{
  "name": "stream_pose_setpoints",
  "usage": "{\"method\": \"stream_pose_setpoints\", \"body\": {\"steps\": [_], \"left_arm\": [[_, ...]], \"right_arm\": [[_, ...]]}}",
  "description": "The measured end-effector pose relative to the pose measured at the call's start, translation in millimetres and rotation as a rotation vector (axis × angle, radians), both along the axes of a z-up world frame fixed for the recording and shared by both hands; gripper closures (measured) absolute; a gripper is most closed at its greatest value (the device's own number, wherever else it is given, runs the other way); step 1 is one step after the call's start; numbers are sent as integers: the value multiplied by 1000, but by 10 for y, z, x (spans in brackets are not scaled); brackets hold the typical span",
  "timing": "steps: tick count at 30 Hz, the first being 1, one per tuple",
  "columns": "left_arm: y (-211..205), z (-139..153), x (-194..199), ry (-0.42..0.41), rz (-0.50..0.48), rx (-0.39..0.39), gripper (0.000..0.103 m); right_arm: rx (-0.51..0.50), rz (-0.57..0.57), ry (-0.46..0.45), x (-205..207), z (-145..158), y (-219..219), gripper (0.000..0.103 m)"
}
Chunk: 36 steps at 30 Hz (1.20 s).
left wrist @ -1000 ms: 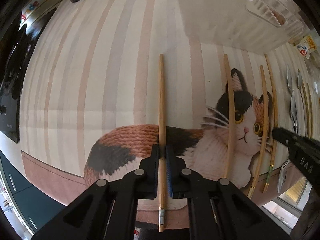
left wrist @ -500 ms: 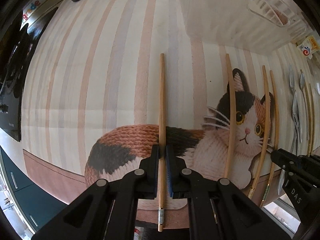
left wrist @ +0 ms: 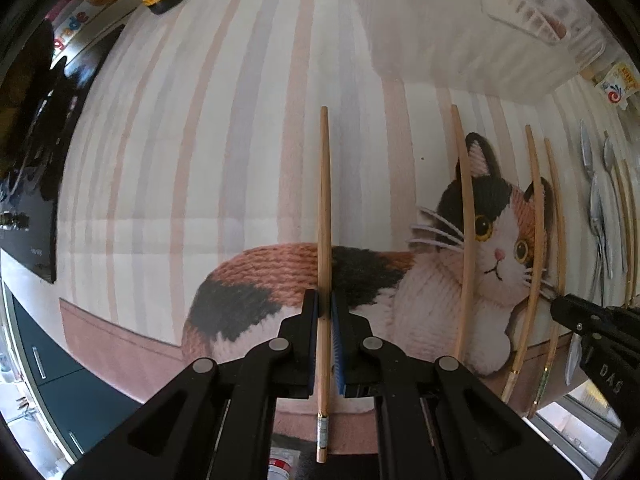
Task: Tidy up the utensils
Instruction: 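Carry both chopsticks into the clear plastic basket and open both tools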
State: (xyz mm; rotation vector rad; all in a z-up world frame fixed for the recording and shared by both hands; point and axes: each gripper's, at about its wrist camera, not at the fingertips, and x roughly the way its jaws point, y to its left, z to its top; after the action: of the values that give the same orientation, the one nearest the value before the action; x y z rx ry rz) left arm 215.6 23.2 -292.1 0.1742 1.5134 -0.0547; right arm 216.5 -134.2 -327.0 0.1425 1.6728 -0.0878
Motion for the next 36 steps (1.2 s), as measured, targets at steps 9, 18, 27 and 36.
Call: {"method": "stream_pose_setpoints", "body": {"steps": [9, 18, 27, 36], "left_arm": [[26, 614, -146, -86, 26, -37, 99], [-80, 1803, 127, -242, 33, -181, 99], [-419, 2163, 1266, -271, 83, -348, 99], [-638, 1392, 2115, -100, 175, -369, 99]], "right_arm": [[97, 13, -110, -147, 584, -148, 96], [220, 3, -280, 8, 1592, -342, 96], [277, -63, -411, 1140, 2060, -600, 96], [274, -98, -349, 2121, 1601, -755, 96]]}}
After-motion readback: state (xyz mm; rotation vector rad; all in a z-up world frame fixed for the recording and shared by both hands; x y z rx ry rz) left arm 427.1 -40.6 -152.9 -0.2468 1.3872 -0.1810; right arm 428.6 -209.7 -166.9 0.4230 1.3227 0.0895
